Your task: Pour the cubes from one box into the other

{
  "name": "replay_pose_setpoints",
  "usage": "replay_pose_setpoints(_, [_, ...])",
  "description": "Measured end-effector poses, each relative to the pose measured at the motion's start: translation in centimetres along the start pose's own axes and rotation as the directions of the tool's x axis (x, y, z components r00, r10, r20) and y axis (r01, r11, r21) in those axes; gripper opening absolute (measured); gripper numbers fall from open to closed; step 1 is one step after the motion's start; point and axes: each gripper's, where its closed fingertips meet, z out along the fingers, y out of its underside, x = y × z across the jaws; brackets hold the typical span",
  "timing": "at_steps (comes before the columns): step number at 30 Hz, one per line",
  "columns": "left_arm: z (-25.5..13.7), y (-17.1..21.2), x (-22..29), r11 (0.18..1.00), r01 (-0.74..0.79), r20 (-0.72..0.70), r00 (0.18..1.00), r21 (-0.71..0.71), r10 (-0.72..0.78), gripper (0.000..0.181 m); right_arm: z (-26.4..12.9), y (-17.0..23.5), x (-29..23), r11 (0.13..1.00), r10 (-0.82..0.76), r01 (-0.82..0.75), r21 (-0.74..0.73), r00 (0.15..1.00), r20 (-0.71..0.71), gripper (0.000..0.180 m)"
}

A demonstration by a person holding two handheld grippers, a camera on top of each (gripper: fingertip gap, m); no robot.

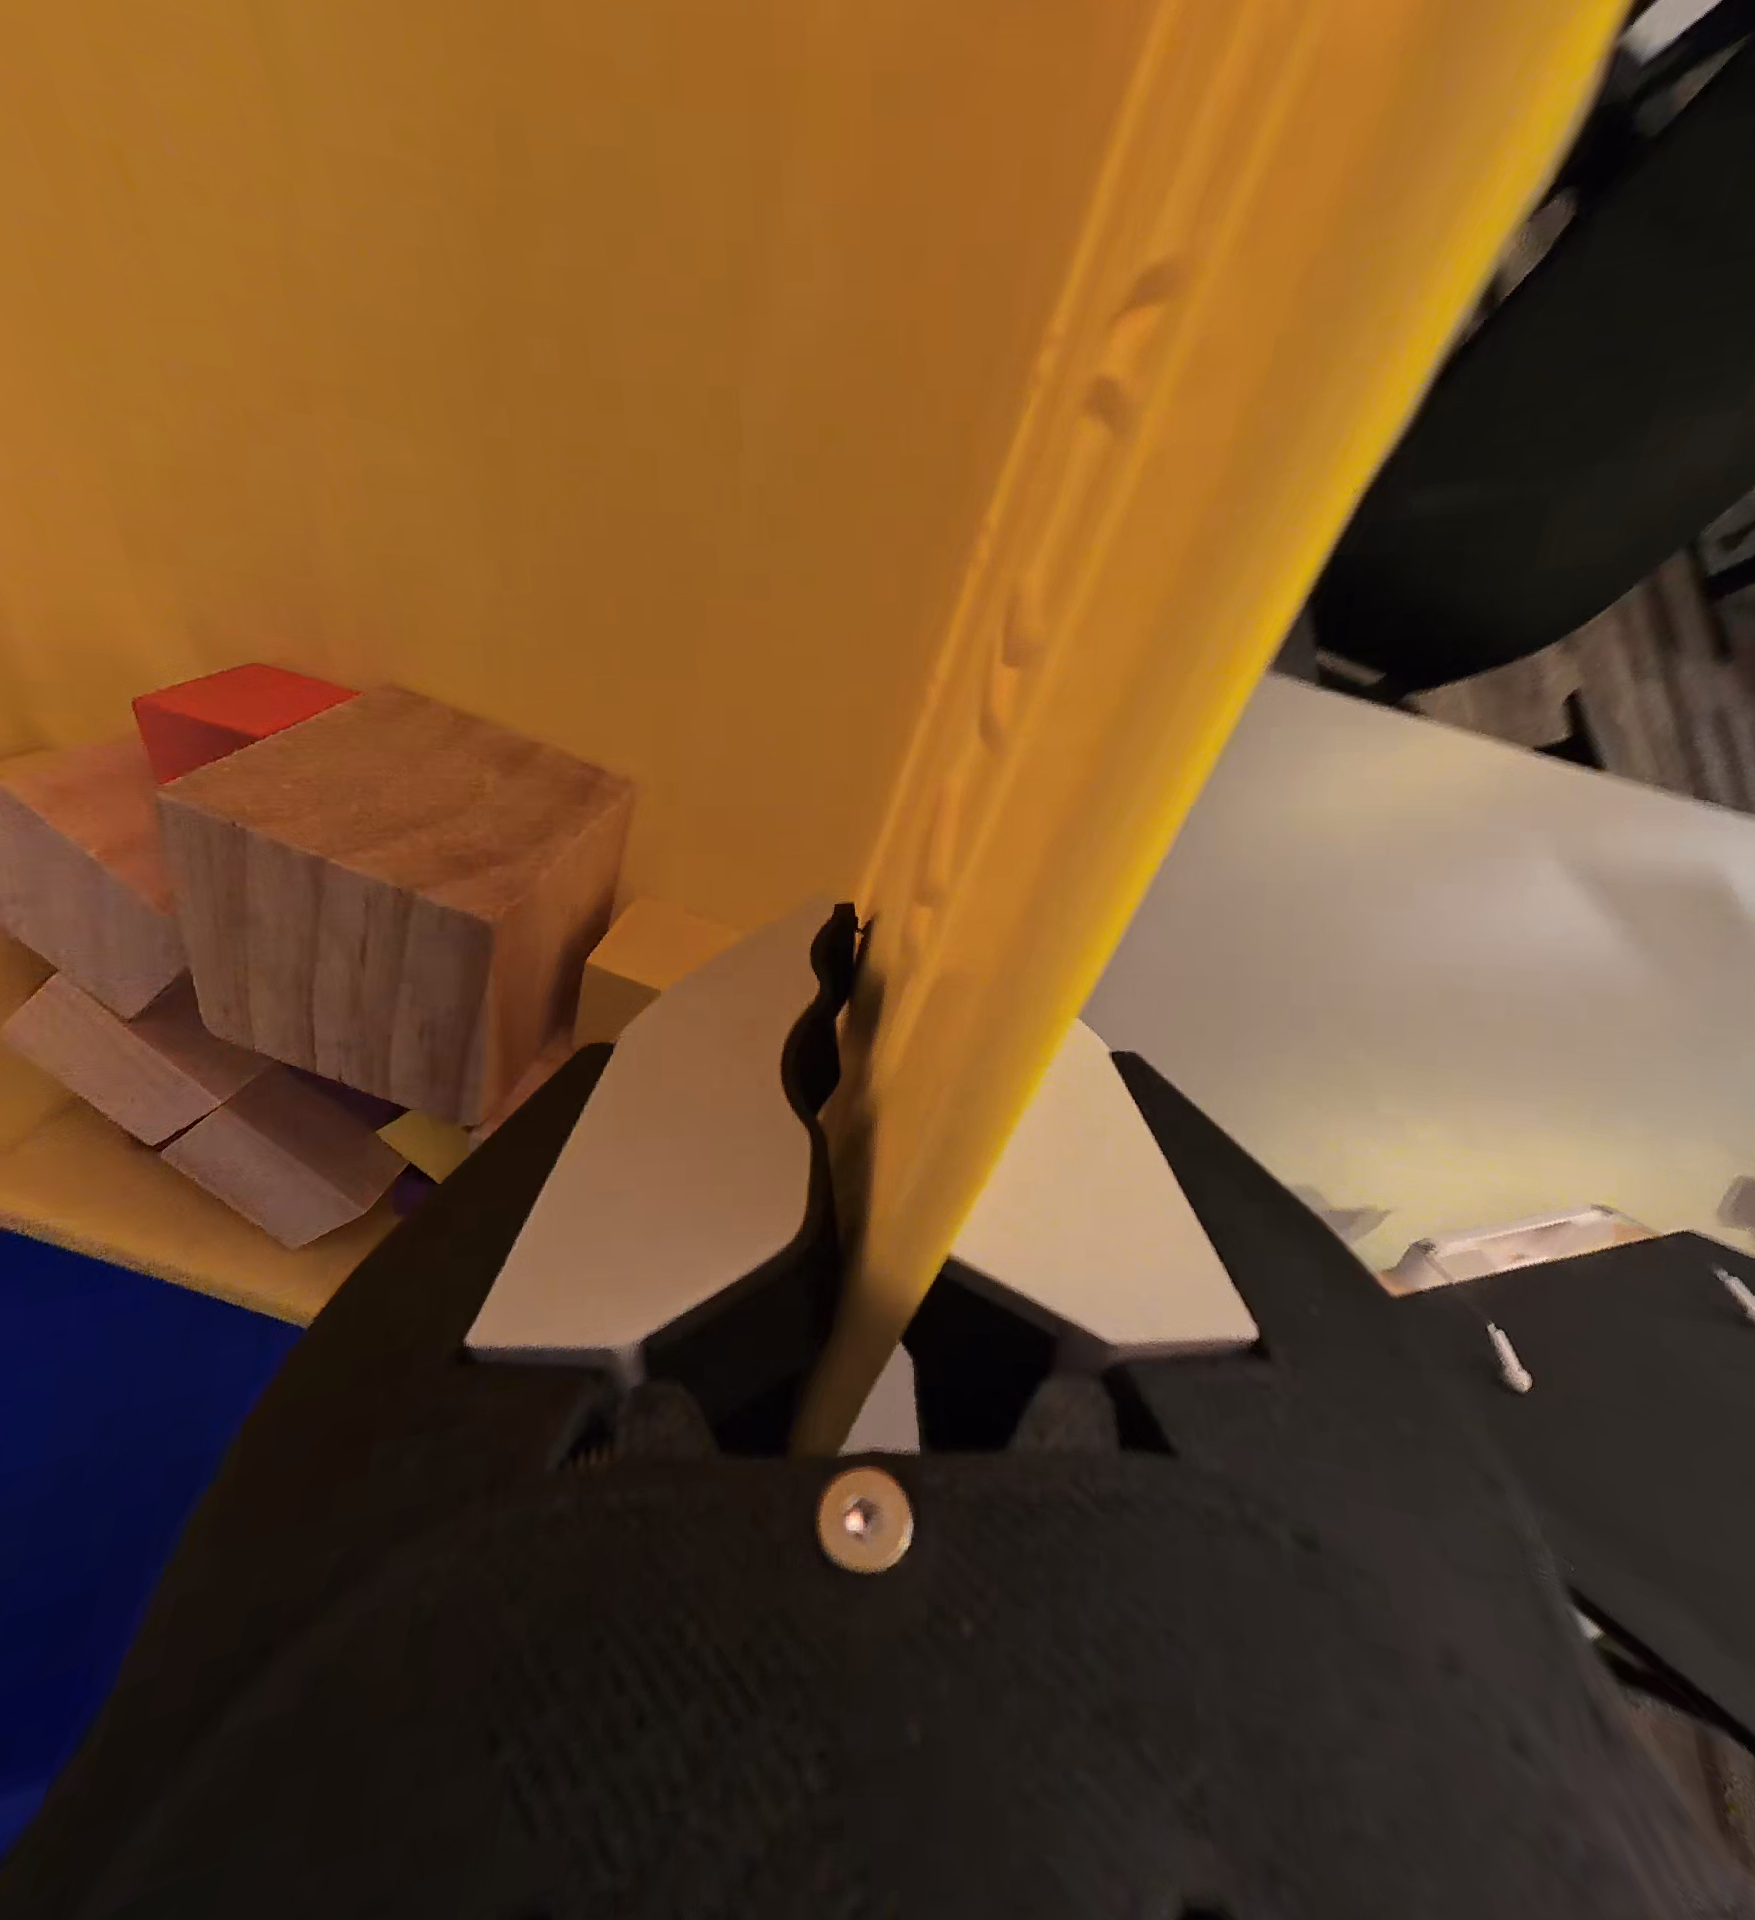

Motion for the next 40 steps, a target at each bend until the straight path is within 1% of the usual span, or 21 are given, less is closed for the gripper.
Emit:
replay_pose_setpoints(4, [-0.7,-0.4,-0.8,0.995,-0.018,0.008,1.000,0.098,0.018,0.008,-1.0,-1.3,-0.5,0.994,-0.024,0.031,0.108,0.998,-0.066,0.003])
replay_pose_setpoints(11, [-1.9,-0.6,-2.0,0.970,-0.065,0.039,0.998,0.234,0.058,0.007,-2.3,-2.1,-1.7,0.969,0.001,0.032,0.243,0.991,-0.136,0.003])
replay_pose_setpoints(16, [-1.8,0.2,-2.5,0.966,-0.043,0.022,0.999,0.255,0.039,0.007,-2.3,-1.9,-2.6,0.965,-0.022,0.062,0.256,0.988,-0.156,0.003])
replay_pose_setpoints(22, [-2.0,0.1,-2.4,0.944,-0.057,0.027,0.998,0.326,0.050,0.007,-3.0,-1.9,-2.6,0.941,-0.012,0.077,0.329,0.981,-0.195,0.002])
replay_pose_setpoints(26, [-1.7,0.4,-2.2,0.949,-0.045,0.014,0.999,0.311,0.043,0.007,-2.7,-1.5,-2.6,0.947,-0.016,0.077,0.312,0.981,-0.194,0.003])
replay_pose_setpoints(33, [-1.8,0.6,-2.0,0.936,-0.057,0.019,0.998,0.346,0.054,0.007,-3.1,-1.4,-2.5,0.938,-0.025,0.096,0.333,0.977,-0.212,0.003])
replay_pose_setpoints(40, [-2.6,0.1,-2.0,0.900,-0.054,0.013,0.998,0.432,0.054,0.007,-4.3,-2.0,-2.5,0.906,-0.025,0.130,0.402,0.966,-0.256,0.003])
